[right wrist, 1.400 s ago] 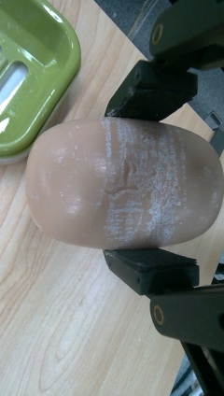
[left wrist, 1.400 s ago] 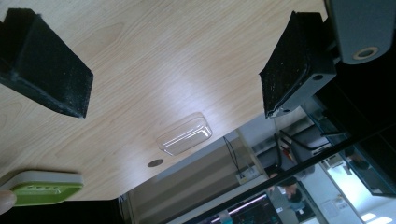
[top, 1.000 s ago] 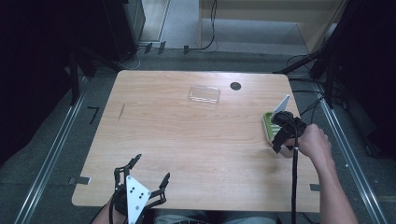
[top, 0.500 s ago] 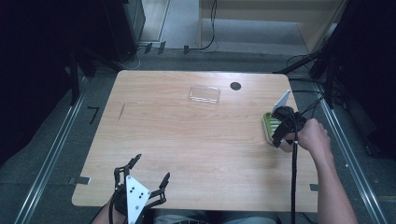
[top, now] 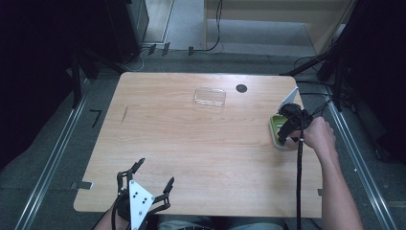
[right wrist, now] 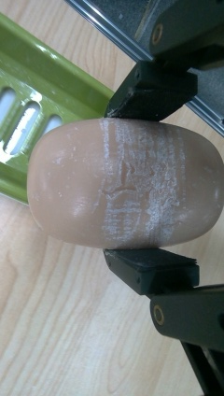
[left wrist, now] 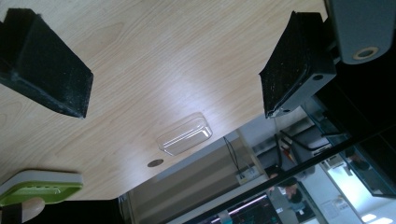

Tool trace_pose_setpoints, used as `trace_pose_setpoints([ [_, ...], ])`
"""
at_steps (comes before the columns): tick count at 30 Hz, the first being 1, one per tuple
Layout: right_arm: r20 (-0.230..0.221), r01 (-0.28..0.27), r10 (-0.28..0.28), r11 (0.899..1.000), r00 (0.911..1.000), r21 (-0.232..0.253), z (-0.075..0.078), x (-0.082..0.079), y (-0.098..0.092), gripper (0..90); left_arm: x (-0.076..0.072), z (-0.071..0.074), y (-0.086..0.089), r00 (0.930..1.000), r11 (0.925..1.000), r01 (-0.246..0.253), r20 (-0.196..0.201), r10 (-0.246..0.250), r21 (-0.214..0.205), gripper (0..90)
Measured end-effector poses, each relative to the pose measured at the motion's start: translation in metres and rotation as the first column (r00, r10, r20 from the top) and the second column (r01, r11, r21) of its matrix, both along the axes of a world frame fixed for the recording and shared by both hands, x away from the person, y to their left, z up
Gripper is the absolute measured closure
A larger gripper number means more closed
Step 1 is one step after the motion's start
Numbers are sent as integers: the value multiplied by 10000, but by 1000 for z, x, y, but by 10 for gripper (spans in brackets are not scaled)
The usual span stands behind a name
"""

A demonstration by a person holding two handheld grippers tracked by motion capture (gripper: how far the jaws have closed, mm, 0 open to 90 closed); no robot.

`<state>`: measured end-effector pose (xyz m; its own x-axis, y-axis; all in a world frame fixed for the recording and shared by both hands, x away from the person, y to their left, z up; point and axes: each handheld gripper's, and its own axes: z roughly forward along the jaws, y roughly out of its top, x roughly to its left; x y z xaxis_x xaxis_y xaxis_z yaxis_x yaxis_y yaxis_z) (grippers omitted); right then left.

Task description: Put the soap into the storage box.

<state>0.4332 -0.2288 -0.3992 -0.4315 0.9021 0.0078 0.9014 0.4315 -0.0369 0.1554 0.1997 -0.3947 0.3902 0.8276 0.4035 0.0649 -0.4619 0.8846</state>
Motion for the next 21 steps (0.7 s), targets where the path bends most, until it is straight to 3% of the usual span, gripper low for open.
trace_pose_setpoints([
  [15, 364, 600, -614, 9974, 9974, 401, -3, 17, -9, 334, 0, 0, 0, 10000, 10000, 3, -4, -3, 17, 99],
  [21, 724, 1042, -1085, 9927, 9915, 603, -7, 21, -17, 335, 0, 0, 0, 10000, 10000, 0, -1, 0, 15, 99],
])
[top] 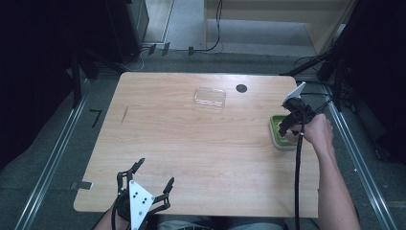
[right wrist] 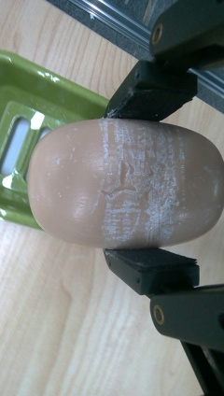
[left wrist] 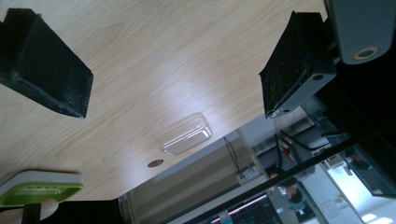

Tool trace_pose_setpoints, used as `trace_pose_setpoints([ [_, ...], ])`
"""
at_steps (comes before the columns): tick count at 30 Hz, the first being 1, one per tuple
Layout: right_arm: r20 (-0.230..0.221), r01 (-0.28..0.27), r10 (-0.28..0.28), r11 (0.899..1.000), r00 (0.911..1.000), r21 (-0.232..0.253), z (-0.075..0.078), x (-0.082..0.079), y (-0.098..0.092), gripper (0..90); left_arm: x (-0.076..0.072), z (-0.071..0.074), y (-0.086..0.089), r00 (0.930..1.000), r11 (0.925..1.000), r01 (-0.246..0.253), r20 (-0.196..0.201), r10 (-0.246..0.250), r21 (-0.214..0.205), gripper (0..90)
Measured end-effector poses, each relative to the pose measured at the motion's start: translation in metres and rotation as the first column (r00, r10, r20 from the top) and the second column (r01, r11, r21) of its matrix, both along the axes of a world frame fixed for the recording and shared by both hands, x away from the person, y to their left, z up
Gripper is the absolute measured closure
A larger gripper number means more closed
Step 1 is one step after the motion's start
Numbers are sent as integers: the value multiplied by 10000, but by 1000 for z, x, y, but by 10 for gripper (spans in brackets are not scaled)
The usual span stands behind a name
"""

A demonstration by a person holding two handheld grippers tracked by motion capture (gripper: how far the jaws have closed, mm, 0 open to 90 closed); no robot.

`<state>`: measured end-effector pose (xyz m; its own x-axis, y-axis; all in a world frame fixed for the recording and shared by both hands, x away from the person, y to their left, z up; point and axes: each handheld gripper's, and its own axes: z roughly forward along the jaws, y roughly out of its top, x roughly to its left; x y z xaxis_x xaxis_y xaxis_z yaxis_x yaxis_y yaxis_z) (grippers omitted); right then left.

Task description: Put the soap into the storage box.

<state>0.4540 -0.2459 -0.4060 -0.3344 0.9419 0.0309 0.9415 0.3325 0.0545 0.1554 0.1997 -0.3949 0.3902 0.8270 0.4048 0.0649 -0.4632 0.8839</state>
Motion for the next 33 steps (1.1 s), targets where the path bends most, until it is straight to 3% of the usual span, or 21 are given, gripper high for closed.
trace_pose_setpoints([
  [8, 424, 496, -506, 9985, 9978, 244, -8, 5, -4, 335, 0, 0, 0, 10000, 10000, 7, 8, -7, 9, 99],
  [33, 578, 1057, -1075, 9938, 9925, 339, -28, 18, -7, 334, 1, 0, -1, 10000, 10000, 15, -25, -15, 44, 99],
])
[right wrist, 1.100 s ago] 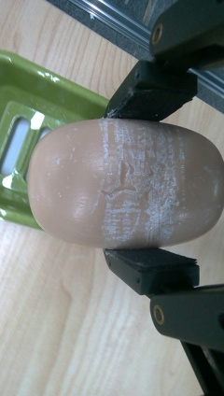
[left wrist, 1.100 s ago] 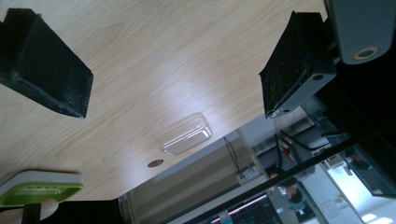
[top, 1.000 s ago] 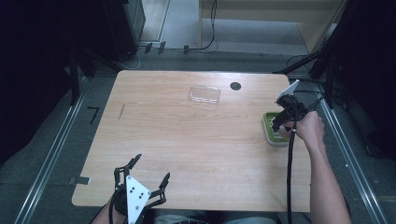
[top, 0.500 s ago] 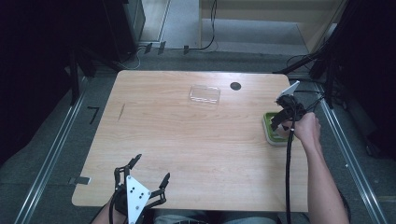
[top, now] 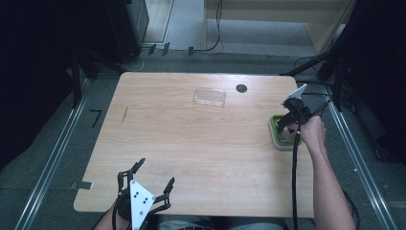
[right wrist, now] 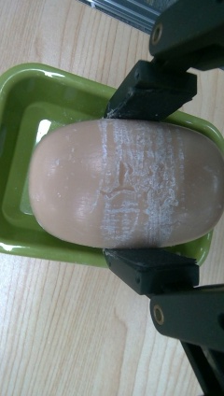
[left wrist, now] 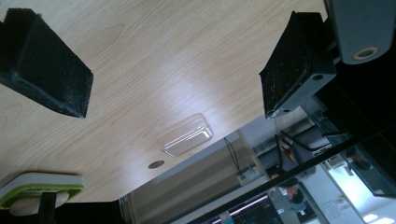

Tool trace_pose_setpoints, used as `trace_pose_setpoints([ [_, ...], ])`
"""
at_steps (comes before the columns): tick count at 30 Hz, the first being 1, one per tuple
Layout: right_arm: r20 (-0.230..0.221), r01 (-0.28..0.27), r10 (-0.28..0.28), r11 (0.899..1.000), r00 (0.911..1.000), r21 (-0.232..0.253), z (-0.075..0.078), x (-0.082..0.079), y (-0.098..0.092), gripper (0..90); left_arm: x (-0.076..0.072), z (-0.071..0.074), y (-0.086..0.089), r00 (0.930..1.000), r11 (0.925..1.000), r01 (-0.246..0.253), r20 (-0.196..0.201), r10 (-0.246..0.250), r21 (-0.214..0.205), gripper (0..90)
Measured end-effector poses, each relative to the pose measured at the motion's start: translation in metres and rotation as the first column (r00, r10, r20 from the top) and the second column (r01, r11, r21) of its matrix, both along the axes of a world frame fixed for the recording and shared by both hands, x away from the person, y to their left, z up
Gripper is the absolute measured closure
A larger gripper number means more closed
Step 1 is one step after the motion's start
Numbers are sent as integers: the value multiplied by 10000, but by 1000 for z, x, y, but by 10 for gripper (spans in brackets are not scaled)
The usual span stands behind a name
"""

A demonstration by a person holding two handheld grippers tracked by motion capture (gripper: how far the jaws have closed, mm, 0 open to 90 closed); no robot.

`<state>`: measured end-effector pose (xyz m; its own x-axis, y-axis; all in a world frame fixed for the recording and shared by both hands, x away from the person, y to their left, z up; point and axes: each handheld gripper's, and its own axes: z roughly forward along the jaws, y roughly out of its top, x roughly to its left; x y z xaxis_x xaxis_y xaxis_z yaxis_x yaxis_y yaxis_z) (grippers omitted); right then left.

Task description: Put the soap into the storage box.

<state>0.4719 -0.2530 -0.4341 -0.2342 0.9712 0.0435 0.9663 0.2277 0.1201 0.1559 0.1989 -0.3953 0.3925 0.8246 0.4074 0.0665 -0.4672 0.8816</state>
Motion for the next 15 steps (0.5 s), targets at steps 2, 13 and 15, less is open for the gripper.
trace_pose_setpoints([
  [2, 52, 26, -26, 10000, 10000, 26, -1, 0, 0, 334, 0, 0, 0, 10000, 10000, -11, -17, 11, 11, 99],
  [13, -117, 172, -174, 9997, 9998, -175, -10, 2, 4, 333, -1, 0, 0, 10000, 10000, -6, 1, 6, 11, 99],
  [15, -151, 198, -200, 9997, 9997, -175, -11, 2, 4, 333, -1, 0, 0, 10000, 10000, -6, -3, 6, 28, 99],
])
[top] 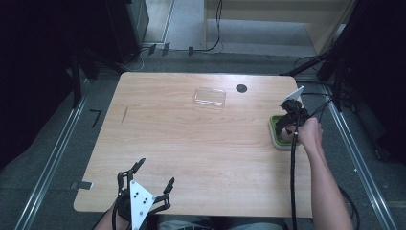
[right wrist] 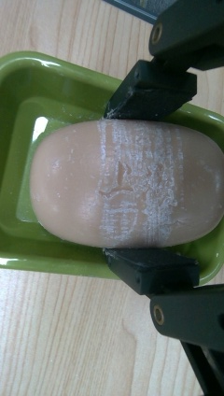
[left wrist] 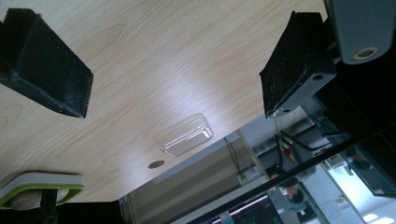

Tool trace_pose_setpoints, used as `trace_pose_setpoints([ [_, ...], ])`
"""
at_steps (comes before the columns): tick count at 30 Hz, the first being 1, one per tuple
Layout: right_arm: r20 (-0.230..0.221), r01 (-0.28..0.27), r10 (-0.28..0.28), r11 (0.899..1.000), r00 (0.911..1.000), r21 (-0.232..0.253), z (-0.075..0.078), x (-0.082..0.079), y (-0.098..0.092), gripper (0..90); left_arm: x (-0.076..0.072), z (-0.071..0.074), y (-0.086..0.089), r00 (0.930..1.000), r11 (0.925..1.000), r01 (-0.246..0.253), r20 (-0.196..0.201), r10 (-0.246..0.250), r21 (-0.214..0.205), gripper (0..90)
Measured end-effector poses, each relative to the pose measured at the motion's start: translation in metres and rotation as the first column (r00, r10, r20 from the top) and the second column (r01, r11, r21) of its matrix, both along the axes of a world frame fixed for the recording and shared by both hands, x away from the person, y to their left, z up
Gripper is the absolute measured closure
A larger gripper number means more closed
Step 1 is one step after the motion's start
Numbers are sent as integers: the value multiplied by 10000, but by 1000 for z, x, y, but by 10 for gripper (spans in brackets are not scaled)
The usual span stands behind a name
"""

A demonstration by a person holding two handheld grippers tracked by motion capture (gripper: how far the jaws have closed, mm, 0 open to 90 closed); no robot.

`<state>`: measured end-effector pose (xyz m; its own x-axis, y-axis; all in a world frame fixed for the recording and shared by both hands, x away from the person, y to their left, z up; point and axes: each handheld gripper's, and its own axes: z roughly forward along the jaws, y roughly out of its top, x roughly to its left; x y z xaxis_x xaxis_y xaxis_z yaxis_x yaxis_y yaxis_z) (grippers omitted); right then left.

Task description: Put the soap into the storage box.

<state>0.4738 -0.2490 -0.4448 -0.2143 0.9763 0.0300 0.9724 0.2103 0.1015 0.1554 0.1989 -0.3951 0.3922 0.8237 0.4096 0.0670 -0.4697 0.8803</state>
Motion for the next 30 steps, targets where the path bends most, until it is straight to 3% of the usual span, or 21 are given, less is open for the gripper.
trace_pose_setpoints([
  [18, -10, 54, -54, 10000, 10000, 0, 2, -2, 0, 278, 0, 0, 0, 10000, 10000, 2, 13, -2, -2, 99],
  [30, 283, -172, 173, 9998, 9994, -37, 17, -19, 4, 139, 3, 0, -2, 10000, 10000, 69, 13, -69, -12, 99],
])
